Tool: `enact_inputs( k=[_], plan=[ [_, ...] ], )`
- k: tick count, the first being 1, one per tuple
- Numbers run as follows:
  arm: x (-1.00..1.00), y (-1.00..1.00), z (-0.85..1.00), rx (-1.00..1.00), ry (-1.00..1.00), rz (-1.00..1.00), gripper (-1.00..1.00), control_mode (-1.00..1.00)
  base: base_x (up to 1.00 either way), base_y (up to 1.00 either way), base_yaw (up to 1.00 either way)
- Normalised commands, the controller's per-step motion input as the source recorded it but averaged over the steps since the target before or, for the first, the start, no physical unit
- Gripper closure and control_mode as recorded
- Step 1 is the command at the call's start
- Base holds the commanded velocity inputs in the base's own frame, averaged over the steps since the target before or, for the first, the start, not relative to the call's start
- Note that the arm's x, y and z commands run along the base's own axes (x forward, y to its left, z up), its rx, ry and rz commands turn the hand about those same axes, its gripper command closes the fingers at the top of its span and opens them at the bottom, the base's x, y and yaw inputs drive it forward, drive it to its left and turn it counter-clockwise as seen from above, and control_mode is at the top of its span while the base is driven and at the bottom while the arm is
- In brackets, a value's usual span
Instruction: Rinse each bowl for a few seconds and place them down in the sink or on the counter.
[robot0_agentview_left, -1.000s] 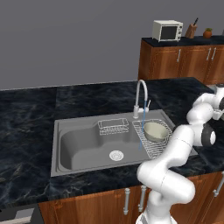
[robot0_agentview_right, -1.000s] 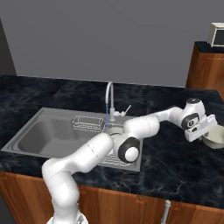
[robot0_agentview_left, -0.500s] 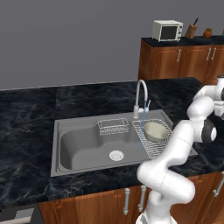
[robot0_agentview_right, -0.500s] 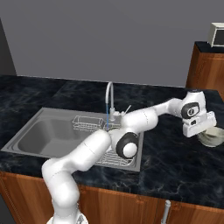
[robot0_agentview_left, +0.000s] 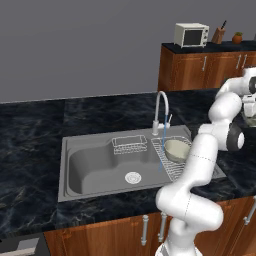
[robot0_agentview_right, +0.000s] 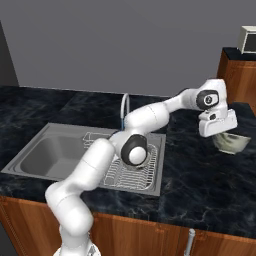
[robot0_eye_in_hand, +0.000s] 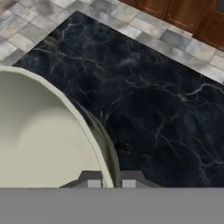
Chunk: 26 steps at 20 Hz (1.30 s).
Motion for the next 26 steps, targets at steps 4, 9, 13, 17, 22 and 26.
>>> enact_inputs(
  k=[4,9,13,17,22,26],
  plan=[
    [-0.32,0.77,0.31,0.0,0.04,0.19,1.0,-1.0,0.0,0.0,0.0],
    [-0.29,0.73,0.21,0.0,-0.14,0.17,1.0,-1.0,0.0,0.0,0.0],
    [-0.21,0.59,0.07,-0.03,-0.31,0.17,1.0,-1.0,0.0,0.0,0.0],
    [-0.17,0.57,0.0,-0.01,-0.33,0.18,1.0,-1.0,0.0,0.0,0.0],
    [-0.18,0.55,-0.06,0.0,-0.38,0.17,1.0,-1.0,0.0,0.0,0.0],
    [-0.14,0.43,-0.04,-0.06,-0.43,0.17,1.0,-1.0,0.0,0.0,0.0]
  ],
)
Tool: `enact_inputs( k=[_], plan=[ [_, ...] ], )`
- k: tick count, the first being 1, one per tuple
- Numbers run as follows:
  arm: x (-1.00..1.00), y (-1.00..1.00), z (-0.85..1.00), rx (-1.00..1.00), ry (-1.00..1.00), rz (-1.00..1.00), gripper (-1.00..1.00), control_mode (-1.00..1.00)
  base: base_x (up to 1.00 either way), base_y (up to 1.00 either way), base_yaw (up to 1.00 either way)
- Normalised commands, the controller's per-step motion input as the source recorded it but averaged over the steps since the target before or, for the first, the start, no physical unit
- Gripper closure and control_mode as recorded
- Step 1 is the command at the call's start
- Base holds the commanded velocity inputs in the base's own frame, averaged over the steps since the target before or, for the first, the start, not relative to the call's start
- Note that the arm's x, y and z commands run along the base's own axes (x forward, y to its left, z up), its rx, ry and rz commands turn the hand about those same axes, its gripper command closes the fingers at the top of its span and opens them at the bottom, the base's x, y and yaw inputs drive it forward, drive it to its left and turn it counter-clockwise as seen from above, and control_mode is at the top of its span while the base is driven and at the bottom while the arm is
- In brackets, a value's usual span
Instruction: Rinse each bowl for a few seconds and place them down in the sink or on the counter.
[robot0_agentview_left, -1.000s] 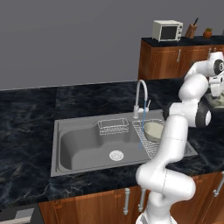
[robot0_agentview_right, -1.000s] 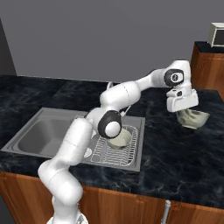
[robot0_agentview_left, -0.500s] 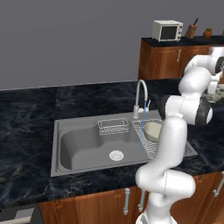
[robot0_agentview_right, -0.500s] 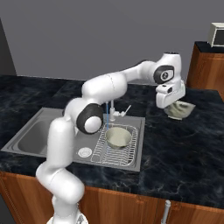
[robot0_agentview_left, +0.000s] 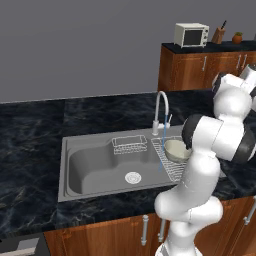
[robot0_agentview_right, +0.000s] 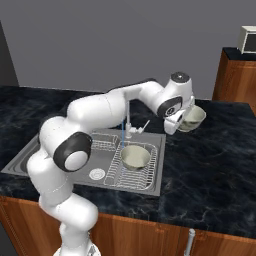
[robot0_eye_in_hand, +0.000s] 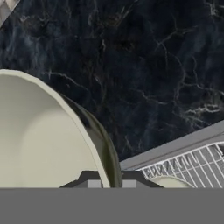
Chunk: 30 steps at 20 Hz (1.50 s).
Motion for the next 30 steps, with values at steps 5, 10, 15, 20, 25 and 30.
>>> enact_inputs(
  k=[5,10,15,20,25,30],
  plan=[
    [-0.28,0.34,0.36,-0.06,-0.16,0.22,1.0,-1.0,0.0,0.0,0.0],
    [-0.15,0.29,0.48,0.0,0.15,0.22,1.0,-1.0,0.0,0.0,0.0],
    [-0.14,0.24,0.48,-0.06,0.28,0.23,1.0,-1.0,0.0,0.0,0.0],
    [-0.24,0.18,0.34,-0.14,0.18,0.22,1.0,-1.0,0.0,0.0,0.0],
    [-0.33,0.23,0.01,-0.16,0.0,0.18,1.0,-1.0,0.0,0.0,0.0],
    [-0.42,0.2,-0.22,-0.15,0.0,0.15,1.0,-1.0,0.0,0.0,0.0]
  ],
)
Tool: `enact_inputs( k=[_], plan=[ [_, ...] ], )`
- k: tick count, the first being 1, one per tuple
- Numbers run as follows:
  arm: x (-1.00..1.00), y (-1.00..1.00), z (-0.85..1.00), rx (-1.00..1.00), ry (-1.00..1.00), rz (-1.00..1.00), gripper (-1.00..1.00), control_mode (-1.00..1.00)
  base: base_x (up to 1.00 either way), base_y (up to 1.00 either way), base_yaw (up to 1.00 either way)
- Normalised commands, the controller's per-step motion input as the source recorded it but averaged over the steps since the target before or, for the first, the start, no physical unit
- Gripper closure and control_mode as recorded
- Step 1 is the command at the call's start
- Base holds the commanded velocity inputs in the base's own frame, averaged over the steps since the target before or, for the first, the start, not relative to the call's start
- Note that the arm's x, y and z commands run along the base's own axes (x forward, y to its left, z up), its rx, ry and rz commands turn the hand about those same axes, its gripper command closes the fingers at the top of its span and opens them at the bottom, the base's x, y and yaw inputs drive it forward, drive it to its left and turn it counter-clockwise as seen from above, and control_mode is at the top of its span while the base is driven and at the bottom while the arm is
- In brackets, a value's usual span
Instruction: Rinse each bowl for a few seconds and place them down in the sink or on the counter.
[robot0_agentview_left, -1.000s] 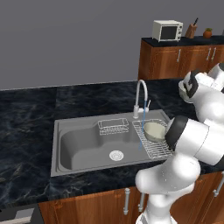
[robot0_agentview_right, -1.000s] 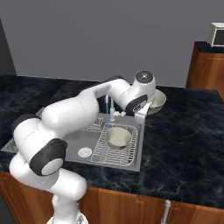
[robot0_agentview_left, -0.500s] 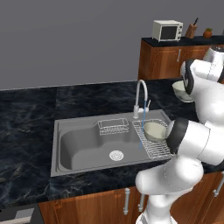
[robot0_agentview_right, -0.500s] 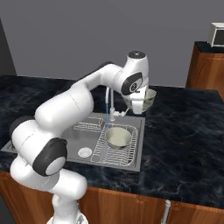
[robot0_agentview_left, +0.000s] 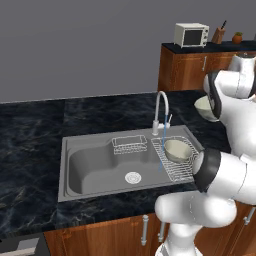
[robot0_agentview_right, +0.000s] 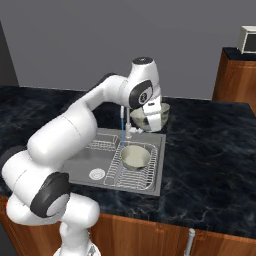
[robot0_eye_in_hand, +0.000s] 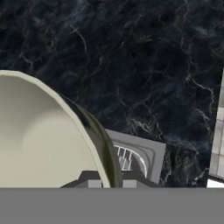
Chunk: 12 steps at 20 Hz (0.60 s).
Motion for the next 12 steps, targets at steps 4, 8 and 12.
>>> enact_inputs(
  k=[4,8,12],
  plan=[
    [-0.34,0.2,-0.24,-0.11,0.0,0.12,1.0,-1.0,0.0,0.0,0.0],
    [-0.14,0.2,-0.24,-0.03,0.0,0.1,1.0,-1.0,0.0,0.0,0.0],
    [-0.02,0.07,-0.12,0.0,0.0,0.07,1.0,-1.0,0.0,0.0,0.0]
  ],
)
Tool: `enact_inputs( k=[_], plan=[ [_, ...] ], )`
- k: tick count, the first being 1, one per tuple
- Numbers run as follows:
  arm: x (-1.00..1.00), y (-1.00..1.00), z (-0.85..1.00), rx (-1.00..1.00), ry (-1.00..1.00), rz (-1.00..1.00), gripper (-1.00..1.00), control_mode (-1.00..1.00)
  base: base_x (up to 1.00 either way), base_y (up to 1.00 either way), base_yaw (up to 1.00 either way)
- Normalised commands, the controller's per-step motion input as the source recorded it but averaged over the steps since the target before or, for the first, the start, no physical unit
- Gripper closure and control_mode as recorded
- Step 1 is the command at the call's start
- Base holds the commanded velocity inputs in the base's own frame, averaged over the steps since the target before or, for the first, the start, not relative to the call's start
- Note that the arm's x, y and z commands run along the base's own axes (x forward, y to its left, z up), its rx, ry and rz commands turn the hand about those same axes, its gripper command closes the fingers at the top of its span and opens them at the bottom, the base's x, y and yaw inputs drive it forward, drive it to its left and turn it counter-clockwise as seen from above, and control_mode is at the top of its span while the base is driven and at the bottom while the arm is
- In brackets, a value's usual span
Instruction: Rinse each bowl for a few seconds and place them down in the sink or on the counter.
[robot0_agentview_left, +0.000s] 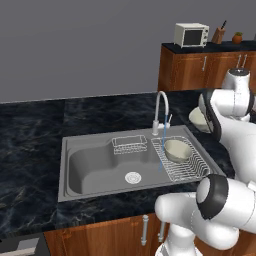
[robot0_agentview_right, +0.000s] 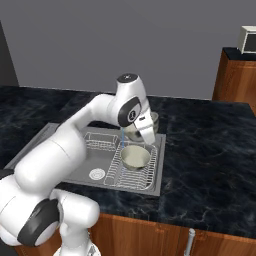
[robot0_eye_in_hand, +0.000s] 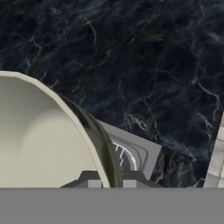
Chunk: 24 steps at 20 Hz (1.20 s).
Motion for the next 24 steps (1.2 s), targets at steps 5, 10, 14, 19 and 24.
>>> enact_inputs(
  k=[5,10,14,19,24],
  plan=[
    [0.0,0.13,-0.13,0.0,0.0,0.01,1.0,-1.0,0.0,0.0,0.0],
    [0.11,0.25,-0.13,0.0,0.0,0.0,1.0,-1.0,0.0,0.0,0.0],
    [0.17,0.28,-0.18,0.0,0.0,-0.01,1.0,-1.0,0.0,0.0,0.0],
    [0.17,0.2,-0.28,0.02,0.01,-0.01,1.0,-1.0,0.0,0.0,0.0],
    [0.26,0.11,-0.33,0.04,0.03,0.0,1.0,-1.0,0.0,0.0,0.0]
  ],
)
